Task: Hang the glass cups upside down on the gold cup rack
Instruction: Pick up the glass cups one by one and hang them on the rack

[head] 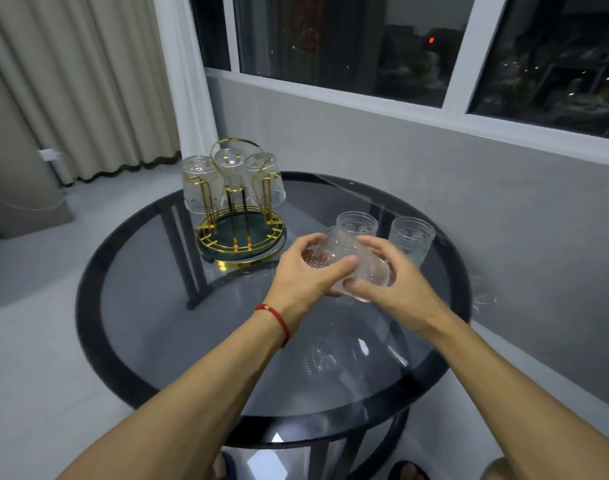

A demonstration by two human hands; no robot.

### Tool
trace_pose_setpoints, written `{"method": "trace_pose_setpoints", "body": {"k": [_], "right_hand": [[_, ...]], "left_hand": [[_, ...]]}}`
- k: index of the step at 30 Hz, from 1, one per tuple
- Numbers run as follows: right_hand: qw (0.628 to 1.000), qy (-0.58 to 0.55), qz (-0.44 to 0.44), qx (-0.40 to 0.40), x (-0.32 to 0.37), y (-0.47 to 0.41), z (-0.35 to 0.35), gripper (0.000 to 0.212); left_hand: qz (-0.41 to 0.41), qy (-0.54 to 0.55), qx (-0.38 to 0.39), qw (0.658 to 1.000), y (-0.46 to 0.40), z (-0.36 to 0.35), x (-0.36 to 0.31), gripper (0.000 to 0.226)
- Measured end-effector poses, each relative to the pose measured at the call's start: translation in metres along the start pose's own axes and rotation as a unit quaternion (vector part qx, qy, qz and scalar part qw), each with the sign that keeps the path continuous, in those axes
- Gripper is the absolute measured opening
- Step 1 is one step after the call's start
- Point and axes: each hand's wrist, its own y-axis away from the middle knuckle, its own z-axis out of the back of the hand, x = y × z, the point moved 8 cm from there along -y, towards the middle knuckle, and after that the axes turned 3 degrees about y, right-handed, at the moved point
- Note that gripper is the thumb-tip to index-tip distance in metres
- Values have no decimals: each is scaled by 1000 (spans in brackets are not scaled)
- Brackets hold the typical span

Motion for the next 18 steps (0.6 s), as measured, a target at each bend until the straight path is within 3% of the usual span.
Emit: {"method": "trace_pose_setpoints", "body": {"k": [2,5,7,9,11,13,16,18], "right_hand": [[992,-115,-52,24,-7,-7,-16,63],[963,-249,-88,56,-7,-17,-45,56],[954,-284,-85,48,-2,-25,-58,59],[963,-261,-67,15,4,-33,-63,57],[984,-169,-36,-50,14,-40,-59,56],[990,-81,-5,-112,29,-50,-56,60],[987,-37,15,-155,46,-65,-48,69],[984,-24,36,-175,63,-79,-46,72]], "left_hand": [[29,82,-21,996,-4,15,3,50],[39,135,-28,990,-8,30,3,53],[49,141,-25,989,-14,41,5,61],[49,98,-28,994,-20,58,5,46],[-5,-45,-71,996,-26,85,3,36],[-89,-249,-108,958,-32,112,9,27],[-61,-466,-91,878,-42,130,46,48],[-51,-502,-84,859,-47,137,61,56]]}}
